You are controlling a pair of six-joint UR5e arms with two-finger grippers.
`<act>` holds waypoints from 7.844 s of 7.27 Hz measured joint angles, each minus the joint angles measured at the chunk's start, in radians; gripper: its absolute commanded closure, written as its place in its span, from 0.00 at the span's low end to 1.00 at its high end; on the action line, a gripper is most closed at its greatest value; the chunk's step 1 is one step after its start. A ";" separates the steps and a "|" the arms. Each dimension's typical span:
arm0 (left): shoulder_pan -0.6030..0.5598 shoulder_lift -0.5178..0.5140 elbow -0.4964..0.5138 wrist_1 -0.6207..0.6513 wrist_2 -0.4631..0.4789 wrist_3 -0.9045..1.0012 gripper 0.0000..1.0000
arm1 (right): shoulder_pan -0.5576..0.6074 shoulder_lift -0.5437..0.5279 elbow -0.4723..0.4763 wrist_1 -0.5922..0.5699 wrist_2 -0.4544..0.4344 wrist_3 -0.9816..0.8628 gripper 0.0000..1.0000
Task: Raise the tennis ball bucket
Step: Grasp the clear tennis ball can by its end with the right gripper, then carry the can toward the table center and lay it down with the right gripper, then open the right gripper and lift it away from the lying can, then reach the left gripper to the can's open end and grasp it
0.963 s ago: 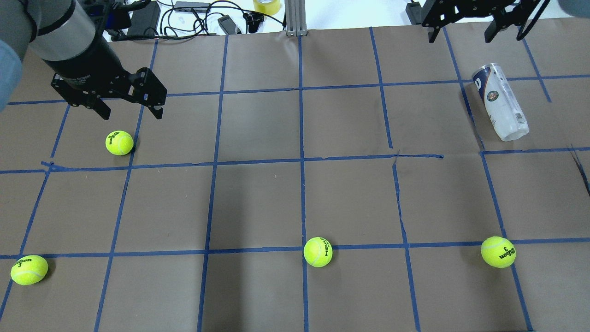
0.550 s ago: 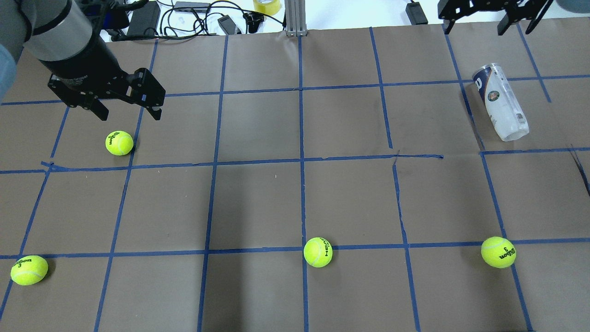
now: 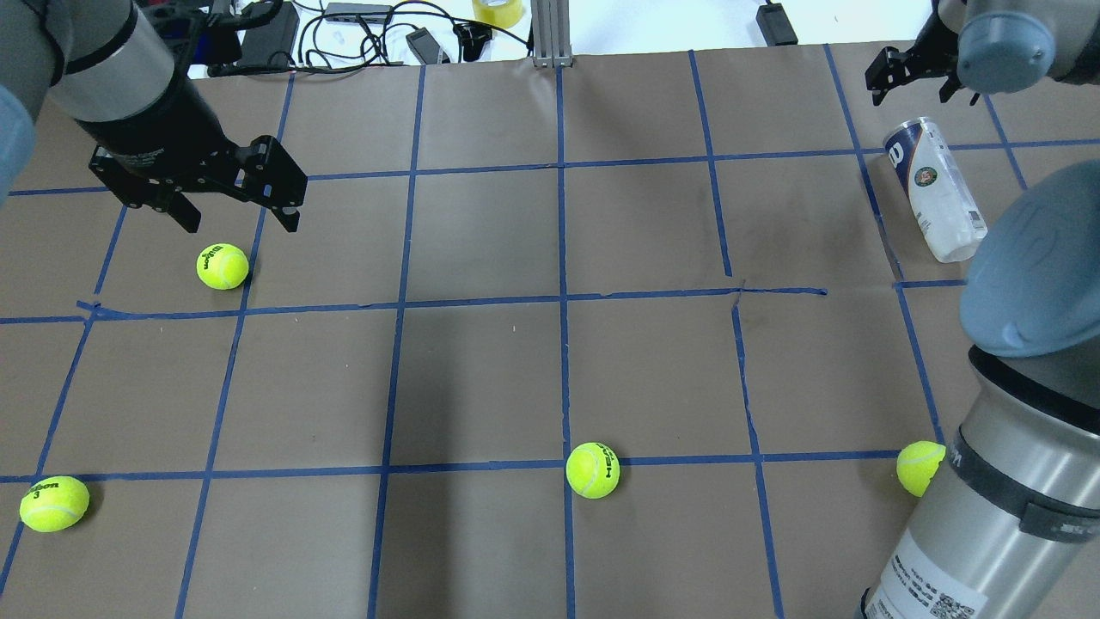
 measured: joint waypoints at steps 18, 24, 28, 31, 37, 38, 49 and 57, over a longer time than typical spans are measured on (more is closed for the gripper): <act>0.067 0.004 0.015 0.008 -0.016 0.053 0.00 | 0.237 -0.118 0.011 0.184 0.055 -0.292 0.54; 0.113 0.017 0.018 -0.018 0.085 0.129 0.00 | 0.687 -0.071 0.014 0.109 0.148 -0.689 0.61; 0.142 0.017 0.019 -0.016 0.088 0.143 0.00 | 0.800 0.001 0.054 0.020 0.174 -0.811 0.00; 0.145 0.017 0.018 -0.015 0.088 0.146 0.00 | 0.804 -0.017 0.057 0.025 0.173 -0.733 0.00; 0.142 -0.012 0.015 0.025 -0.004 0.095 0.00 | 0.577 -0.335 0.044 0.366 0.239 -0.612 0.00; 0.138 -0.037 -0.004 0.080 -0.065 0.055 0.00 | 0.509 -0.394 0.047 0.421 0.220 -0.517 0.00; 0.079 -0.472 -0.177 0.626 -0.644 -0.046 0.00 | 0.382 -0.608 0.128 0.658 -0.038 0.176 0.00; 0.019 -0.564 -0.193 0.629 -0.730 -0.048 1.00 | 0.381 -0.603 0.138 0.650 -0.029 0.167 0.00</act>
